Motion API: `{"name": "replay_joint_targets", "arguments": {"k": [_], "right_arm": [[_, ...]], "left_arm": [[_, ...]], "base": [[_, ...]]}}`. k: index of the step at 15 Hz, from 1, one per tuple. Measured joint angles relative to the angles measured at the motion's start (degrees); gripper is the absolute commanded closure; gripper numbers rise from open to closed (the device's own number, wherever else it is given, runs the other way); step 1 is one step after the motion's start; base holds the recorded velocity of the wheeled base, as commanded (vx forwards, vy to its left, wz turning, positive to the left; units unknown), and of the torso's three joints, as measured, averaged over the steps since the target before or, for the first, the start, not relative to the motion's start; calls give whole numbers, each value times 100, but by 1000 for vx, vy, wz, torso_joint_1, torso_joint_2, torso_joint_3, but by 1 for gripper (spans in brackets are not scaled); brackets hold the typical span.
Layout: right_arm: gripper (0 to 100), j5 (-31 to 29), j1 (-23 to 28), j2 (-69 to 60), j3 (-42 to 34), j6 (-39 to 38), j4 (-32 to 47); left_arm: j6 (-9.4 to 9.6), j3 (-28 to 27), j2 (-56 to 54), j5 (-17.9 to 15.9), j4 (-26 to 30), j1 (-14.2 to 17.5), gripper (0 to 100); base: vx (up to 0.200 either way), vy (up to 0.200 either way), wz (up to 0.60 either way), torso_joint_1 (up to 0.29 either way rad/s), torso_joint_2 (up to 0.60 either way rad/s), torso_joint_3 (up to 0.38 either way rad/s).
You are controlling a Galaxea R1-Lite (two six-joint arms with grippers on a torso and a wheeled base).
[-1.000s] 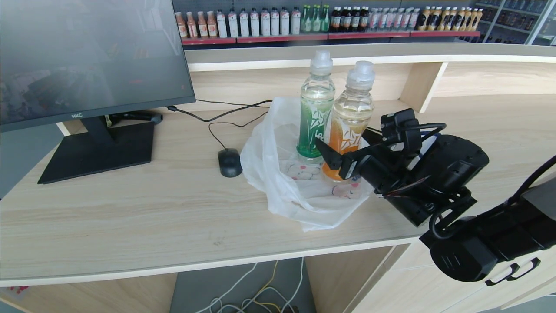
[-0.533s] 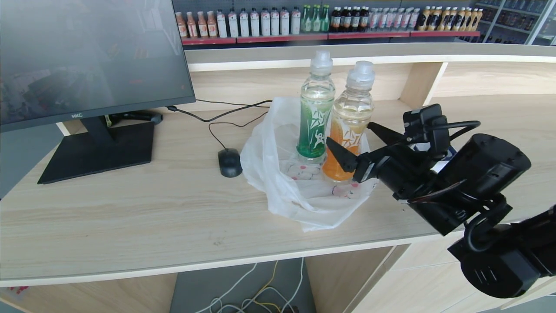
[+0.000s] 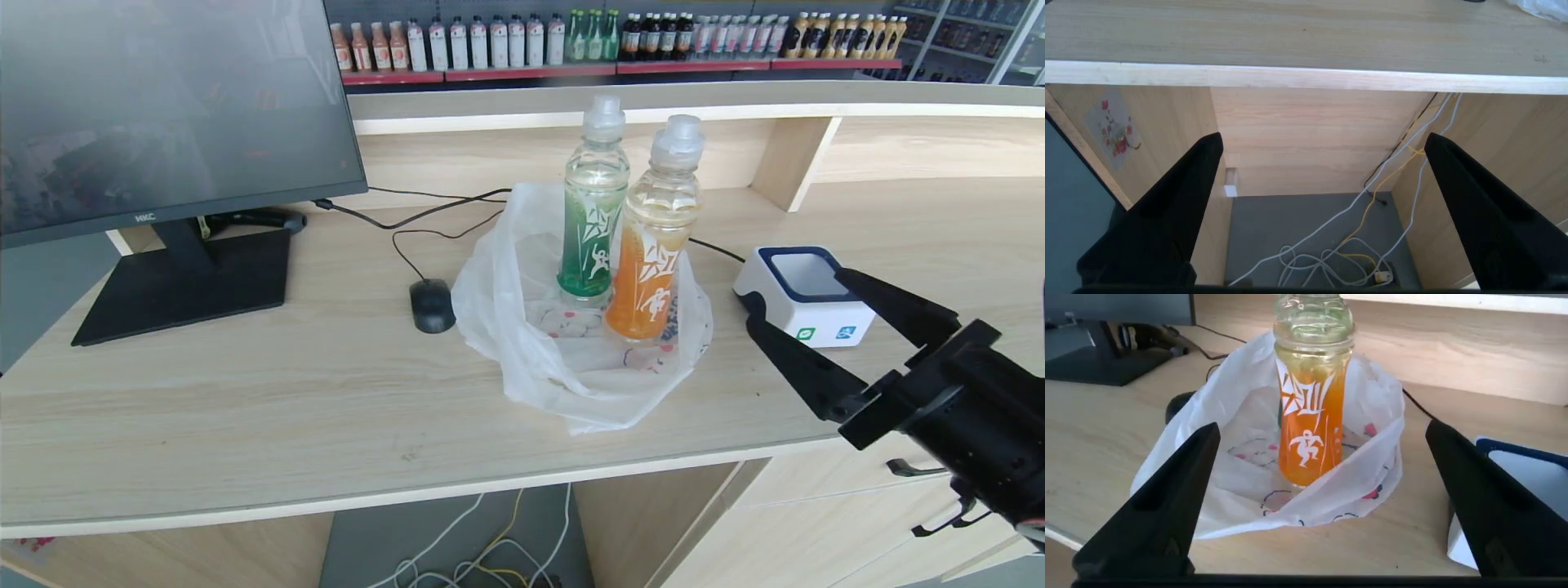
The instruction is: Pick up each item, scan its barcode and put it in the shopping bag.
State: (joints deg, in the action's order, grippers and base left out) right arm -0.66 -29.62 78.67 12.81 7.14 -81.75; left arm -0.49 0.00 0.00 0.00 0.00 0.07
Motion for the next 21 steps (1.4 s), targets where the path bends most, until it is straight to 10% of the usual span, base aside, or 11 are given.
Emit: {"name": "replay_joint_targets", "arguments": {"k": [5, 11, 17, 21], "right_arm": [[0, -101, 155, -2729, -1056, -367, 2126], [0, -71, 197, -6431, -599, -636, 8877], [0, -183, 356, -7340, -711, -660, 9070], [0, -366, 1643, -7107, -719, -589, 9066]], "left_arm": [[16, 0, 0, 0, 0, 0, 0], [41, 0, 0, 0, 0, -7, 0], [41, 0, 0, 0, 0, -7, 0], [41, 0, 0, 0, 0, -7, 0]], "base": [[0, 0, 0, 0, 0, 0], [0, 0, 0, 0, 0, 0], [0, 0, 0, 0, 0, 0], [0, 0, 0, 0, 0, 0]]}}
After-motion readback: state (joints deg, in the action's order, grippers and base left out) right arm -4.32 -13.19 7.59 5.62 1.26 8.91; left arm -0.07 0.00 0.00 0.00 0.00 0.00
